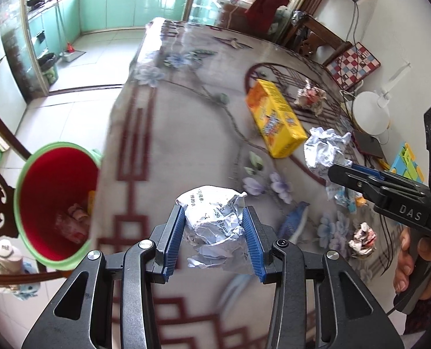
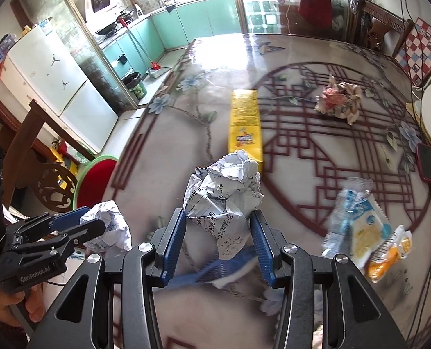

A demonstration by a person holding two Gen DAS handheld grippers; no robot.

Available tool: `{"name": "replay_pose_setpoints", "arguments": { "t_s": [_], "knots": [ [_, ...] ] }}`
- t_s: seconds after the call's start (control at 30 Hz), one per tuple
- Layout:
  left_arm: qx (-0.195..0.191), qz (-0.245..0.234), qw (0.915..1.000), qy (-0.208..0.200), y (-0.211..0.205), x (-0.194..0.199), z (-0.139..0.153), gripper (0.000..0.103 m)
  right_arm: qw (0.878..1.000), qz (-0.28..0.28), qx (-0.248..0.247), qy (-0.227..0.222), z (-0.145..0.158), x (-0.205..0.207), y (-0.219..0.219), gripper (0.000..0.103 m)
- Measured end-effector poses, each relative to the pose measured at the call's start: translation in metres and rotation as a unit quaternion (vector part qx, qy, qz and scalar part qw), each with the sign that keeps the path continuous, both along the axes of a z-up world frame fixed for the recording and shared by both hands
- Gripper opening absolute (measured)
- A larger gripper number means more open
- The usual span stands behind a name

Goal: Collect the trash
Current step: 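Carry the crumpled paper to the red bucket and release it with the left tool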

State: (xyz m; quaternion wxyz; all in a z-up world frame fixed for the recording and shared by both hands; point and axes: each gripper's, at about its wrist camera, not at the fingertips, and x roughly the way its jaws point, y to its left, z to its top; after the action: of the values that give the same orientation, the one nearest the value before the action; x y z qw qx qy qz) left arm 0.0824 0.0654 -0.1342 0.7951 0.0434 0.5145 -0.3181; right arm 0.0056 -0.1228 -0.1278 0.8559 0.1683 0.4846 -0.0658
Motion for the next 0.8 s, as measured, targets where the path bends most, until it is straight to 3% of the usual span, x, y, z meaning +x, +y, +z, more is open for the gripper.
{"name": "replay_pose_setpoints", "arguments": {
  "t_s": [0.37, 0.8],
  "knots": [
    [0.005, 0.043, 0.999, 0.001, 0.06, 0.045, -0.007, 0.04, 1.0, 0.012, -0.001, 0.001, 0.002, 0.032, 0.045, 0.044],
    [0.015, 0.088, 0.996, 0.003, 0.104, 0.077, -0.021, 0.04, 0.997, 0.071, 0.004, 0.001, 0.001, 0.083, 0.109, 0.044]
  ]
}}
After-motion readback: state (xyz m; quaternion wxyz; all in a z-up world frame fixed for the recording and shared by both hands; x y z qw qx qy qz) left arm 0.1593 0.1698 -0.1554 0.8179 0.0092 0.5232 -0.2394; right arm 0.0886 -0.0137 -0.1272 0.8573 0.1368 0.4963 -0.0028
